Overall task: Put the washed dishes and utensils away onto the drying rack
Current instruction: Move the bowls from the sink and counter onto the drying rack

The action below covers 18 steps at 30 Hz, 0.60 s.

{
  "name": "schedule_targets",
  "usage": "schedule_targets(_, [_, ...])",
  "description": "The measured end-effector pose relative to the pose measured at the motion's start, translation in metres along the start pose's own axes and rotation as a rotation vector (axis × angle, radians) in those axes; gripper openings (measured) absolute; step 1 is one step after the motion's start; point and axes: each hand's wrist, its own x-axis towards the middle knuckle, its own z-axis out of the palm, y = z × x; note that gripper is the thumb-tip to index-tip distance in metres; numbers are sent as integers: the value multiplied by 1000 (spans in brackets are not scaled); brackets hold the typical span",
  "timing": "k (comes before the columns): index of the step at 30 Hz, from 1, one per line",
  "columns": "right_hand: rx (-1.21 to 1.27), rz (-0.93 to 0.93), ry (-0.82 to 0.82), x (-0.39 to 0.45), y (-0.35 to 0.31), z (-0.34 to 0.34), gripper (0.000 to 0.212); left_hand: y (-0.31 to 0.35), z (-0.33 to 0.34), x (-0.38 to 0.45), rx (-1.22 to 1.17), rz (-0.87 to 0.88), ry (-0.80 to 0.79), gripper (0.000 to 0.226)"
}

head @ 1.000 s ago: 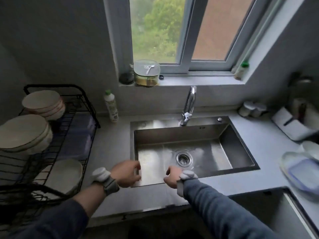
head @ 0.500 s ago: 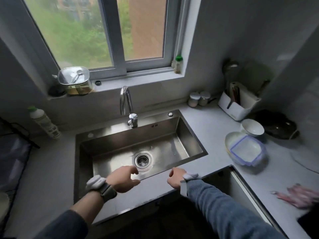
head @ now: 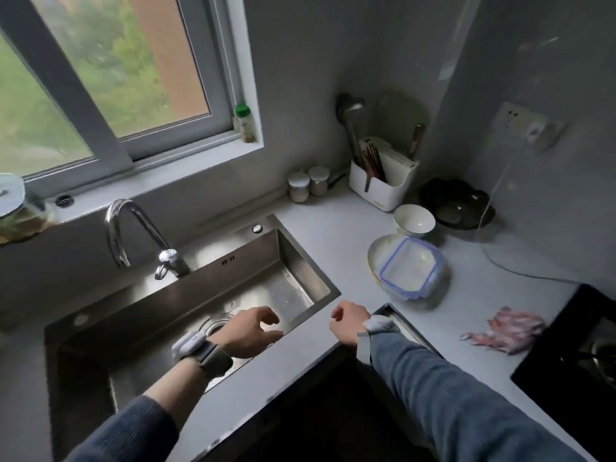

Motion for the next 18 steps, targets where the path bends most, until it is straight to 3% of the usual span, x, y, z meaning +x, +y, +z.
schedule_targets(6, [144,95,212,13,47,-48,21,53,7,69,-29,96,-52,29])
schedule_targets(11, [255,233,352,28,87,-83,24,90,26,110,-84,72,-124,28])
schedule_targets(18, [236,274,358,75,128,-139,44,140,34,158,-109,14,-102,37])
